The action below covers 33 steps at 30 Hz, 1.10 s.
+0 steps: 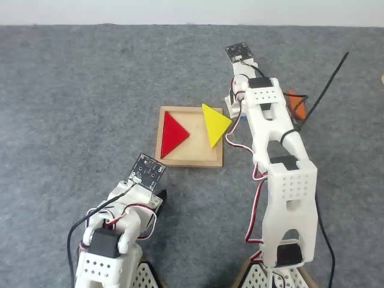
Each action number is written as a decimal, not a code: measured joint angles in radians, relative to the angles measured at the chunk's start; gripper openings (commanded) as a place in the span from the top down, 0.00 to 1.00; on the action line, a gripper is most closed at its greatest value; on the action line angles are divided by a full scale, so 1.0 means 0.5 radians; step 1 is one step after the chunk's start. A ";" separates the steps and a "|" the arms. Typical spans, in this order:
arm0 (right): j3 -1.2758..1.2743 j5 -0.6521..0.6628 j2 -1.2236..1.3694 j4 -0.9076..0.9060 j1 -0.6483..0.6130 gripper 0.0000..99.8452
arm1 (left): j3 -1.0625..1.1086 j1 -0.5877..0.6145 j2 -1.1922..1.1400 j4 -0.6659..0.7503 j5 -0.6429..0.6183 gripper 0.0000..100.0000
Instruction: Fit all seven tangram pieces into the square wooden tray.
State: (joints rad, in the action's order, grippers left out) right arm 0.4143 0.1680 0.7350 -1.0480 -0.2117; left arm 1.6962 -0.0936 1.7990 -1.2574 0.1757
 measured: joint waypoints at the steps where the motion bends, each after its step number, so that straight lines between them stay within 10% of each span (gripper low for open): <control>1: 0.003 0.000 0.000 -0.021 0.000 0.56 | 0.000 0.000 0.000 0.000 0.000 0.82; 24: 0.196 -0.083 0.012 -0.163 -0.089 0.56 | 0.000 0.000 0.000 0.000 0.000 0.82; 33: 0.298 -0.641 0.043 -0.163 -0.114 0.56 | 0.000 0.000 0.000 0.000 0.000 0.82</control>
State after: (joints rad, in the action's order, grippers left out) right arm 0.5631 -0.1527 0.7564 -1.1293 -0.2685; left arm 1.6962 -0.0936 1.7990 -1.2574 0.1757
